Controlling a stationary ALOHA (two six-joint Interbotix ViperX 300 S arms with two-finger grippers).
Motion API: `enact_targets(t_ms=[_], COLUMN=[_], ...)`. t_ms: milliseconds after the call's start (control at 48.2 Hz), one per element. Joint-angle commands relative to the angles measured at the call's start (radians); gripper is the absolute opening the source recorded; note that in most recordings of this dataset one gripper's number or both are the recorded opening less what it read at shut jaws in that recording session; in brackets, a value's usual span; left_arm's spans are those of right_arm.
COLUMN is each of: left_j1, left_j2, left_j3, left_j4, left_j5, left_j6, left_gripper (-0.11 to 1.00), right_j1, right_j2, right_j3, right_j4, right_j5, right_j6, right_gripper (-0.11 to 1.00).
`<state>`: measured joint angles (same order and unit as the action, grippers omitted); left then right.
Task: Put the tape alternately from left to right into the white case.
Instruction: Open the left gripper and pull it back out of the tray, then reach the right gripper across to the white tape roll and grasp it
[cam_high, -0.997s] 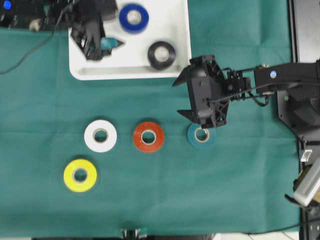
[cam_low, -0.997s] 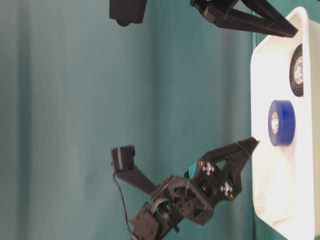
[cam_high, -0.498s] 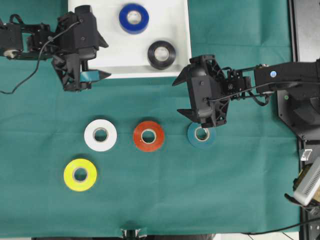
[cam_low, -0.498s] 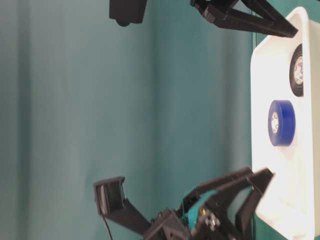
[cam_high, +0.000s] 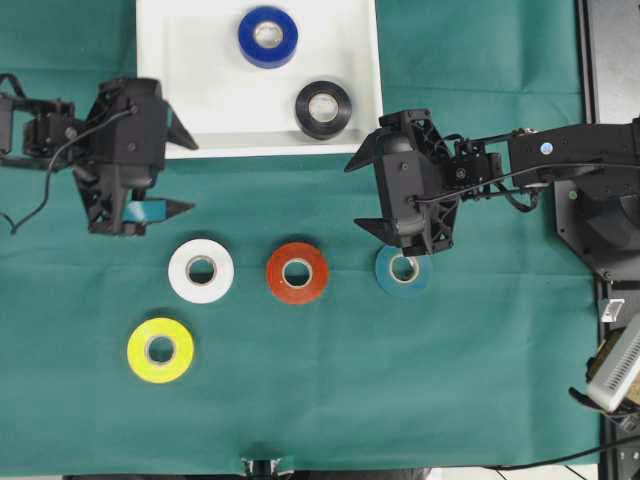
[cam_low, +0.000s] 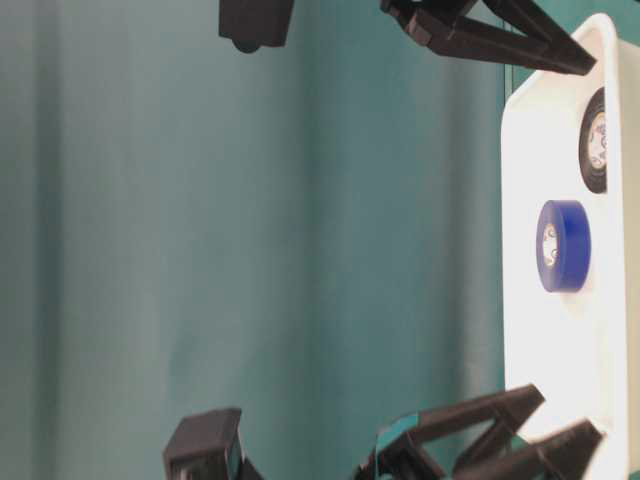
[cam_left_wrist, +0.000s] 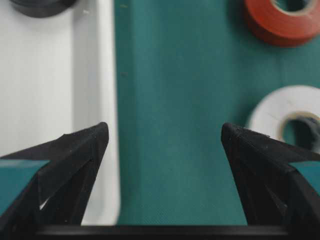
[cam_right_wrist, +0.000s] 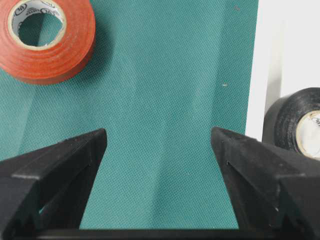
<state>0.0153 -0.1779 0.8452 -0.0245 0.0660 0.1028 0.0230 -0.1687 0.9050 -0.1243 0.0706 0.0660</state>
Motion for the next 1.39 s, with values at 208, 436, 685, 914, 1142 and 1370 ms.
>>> enact_targets(t_ms=[208, 436, 685, 914, 1142, 1370], left_j1=[-0.041, -0.044, -0.044, -0.044, -0.043, -0.043], left_j2=[-0.034, -0.035, -0.035, -0.034, -0.034, -0.029], left_j3=[0.021, 0.021, 0.026, 0.028, 0.028, 0.028], left_j4=[-0.002, -0.002, -0.002, 0.000, -0.002, -0.002], left_j5=[-0.008, -0.008, -0.006, -0.006, -0.006, -0.005], left_j6=[0.000, 0.002, 0.003, 0.003, 0.003, 0.002], left_gripper=[0.99, 0.99, 0.99, 0.99, 0.99, 0.99], right_j1=[0.003, 0.003, 0.003, 0.003, 0.023, 0.054], right_j2=[-0.008, -0.008, -0.008, 0.000, 0.067, 0.152], right_j3=[-0.009, -0.011, -0.020, -0.043, -0.107, -0.222], right_j4=[-0.002, -0.002, -0.002, 0.003, 0.002, 0.002], right_j5=[-0.008, -0.006, -0.008, -0.032, -0.067, -0.098], right_j6=[0.000, 0.000, 0.000, 0.020, 0.075, 0.141], right_gripper=[0.83, 0.83, 0.83, 0.83, 0.83, 0.83])
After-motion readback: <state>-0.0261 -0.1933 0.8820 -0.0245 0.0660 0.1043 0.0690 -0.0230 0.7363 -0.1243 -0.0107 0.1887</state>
